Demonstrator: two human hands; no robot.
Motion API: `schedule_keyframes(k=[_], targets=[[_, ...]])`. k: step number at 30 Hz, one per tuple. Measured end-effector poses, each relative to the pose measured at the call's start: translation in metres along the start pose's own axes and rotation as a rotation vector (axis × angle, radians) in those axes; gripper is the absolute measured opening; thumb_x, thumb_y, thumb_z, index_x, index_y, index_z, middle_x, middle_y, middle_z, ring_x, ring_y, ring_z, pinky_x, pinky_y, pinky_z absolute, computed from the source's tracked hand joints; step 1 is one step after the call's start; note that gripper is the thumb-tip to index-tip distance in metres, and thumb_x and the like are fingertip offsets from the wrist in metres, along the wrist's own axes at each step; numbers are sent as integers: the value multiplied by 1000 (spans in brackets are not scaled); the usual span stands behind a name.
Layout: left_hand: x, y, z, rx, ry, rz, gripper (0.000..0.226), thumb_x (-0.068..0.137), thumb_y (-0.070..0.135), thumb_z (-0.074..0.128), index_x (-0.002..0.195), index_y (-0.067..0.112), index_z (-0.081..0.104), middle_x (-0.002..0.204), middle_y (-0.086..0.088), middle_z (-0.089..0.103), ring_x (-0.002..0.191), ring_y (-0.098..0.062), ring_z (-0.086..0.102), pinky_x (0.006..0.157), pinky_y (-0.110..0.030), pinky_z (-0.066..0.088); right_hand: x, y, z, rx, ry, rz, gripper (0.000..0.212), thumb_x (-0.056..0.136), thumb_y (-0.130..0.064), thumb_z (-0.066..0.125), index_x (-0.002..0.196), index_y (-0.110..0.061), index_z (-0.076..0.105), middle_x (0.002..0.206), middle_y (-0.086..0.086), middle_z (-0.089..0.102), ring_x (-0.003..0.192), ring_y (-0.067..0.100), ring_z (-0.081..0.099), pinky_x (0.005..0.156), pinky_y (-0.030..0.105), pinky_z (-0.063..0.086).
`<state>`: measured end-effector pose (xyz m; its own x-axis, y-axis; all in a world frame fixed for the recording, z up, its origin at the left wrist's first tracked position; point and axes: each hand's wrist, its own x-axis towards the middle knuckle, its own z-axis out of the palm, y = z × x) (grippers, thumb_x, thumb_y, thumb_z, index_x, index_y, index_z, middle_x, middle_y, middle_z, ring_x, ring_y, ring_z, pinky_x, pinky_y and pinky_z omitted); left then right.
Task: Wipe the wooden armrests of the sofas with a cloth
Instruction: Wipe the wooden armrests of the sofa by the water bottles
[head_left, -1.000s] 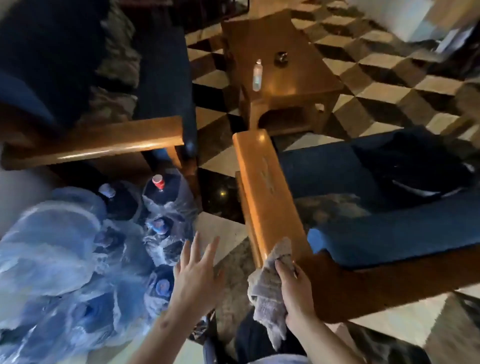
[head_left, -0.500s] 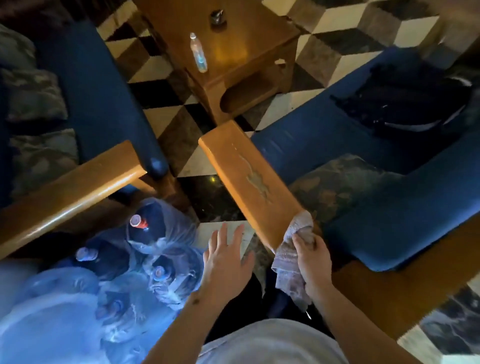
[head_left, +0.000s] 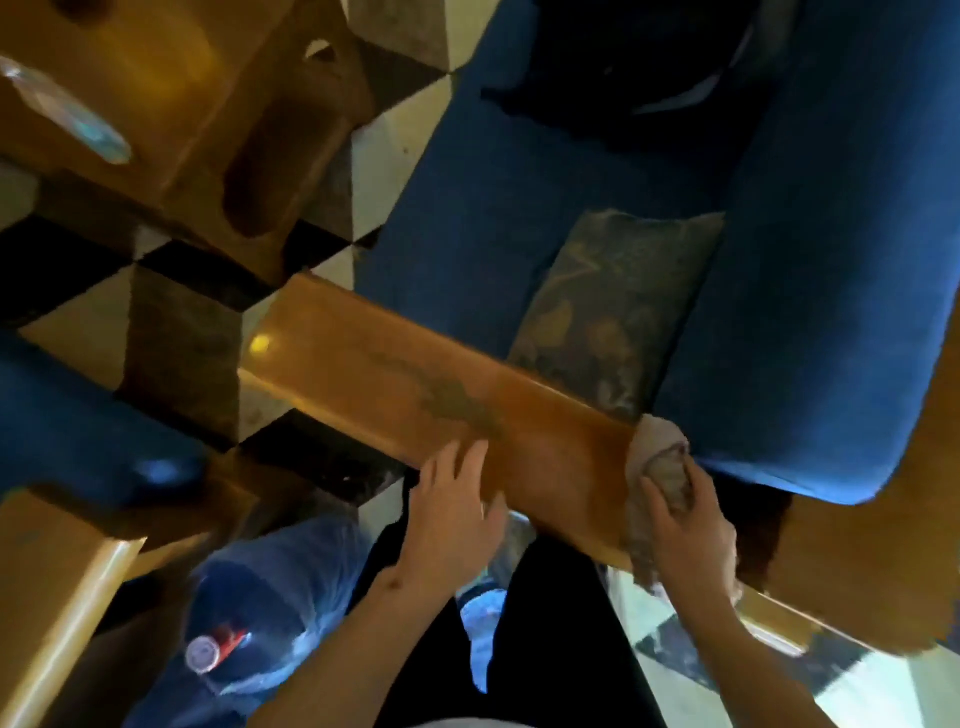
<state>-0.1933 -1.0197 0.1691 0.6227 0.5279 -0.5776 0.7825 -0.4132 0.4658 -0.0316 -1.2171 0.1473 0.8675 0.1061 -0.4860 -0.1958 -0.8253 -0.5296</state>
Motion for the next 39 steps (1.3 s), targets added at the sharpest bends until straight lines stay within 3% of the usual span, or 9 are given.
schedule_keyframes(k=[5,10,14,18,22,26,30,33,39], targets=[[49,-56,-19,-179,182,-56,47,102,20,59,148,18,51,160,-9,31,133,-39,50,111,-43,45,-6,8,88,121,117,130,50,107,-45,53,155,-36,43,134,20,68,111,41,63,95,52,50],[73,-94,-27,-219,402,10,34,100,9,61,134,12,60,151,-12,41,122,3,42,88,8,31,-14,-9,131,292,190,66,72,91,-69,39,152,-32,46,134,17,69,106,30,61,95,42,44],[91,-112,-39,-256,499,25,35,104,9,52,139,11,52,149,-8,42,130,-15,49,104,-7,37,-27,-35,166,365,151,-27,62,91,-63,40,148,-38,45,138,14,69,111,29,65,93,37,44],[113,-135,-66,-279,551,24,44,104,19,43,147,12,44,148,-11,43,133,-22,48,113,-38,42,-37,-71,206,354,49,-120,58,95,-68,39,148,-47,30,139,-25,57,120,16,60,91,26,48],[135,-177,-106,-326,640,-7,45,106,24,37,148,11,45,145,-11,48,129,-11,50,107,-18,41,-42,-103,241,301,43,-187,67,92,-86,27,147,-47,32,143,5,67,119,35,69,93,38,54],[154,-216,-137,-415,703,-51,43,107,21,35,147,14,49,139,1,51,119,13,50,98,-2,37,-44,-134,268,294,110,-192,47,99,-68,35,143,-52,35,140,-1,66,112,22,67,91,32,48],[168,-237,-153,-453,641,-31,49,106,31,34,149,12,47,144,3,51,128,3,50,110,-16,39,-44,-173,301,262,127,-240,50,100,-69,34,145,-47,35,143,-2,63,118,14,65,90,19,49],[178,-245,-161,-571,565,-59,53,108,41,34,151,14,45,148,-1,53,131,-3,52,111,-22,43,-46,-207,327,210,62,-361,59,99,-76,29,146,-40,36,142,9,67,120,36,69,94,42,61],[185,-278,-182,-833,463,-177,56,104,58,37,153,31,44,151,8,54,135,-9,55,114,-47,46,-43,-262,375,106,-102,-604,50,105,-37,52,150,-16,50,146,5,62,132,20,59,101,24,48]])
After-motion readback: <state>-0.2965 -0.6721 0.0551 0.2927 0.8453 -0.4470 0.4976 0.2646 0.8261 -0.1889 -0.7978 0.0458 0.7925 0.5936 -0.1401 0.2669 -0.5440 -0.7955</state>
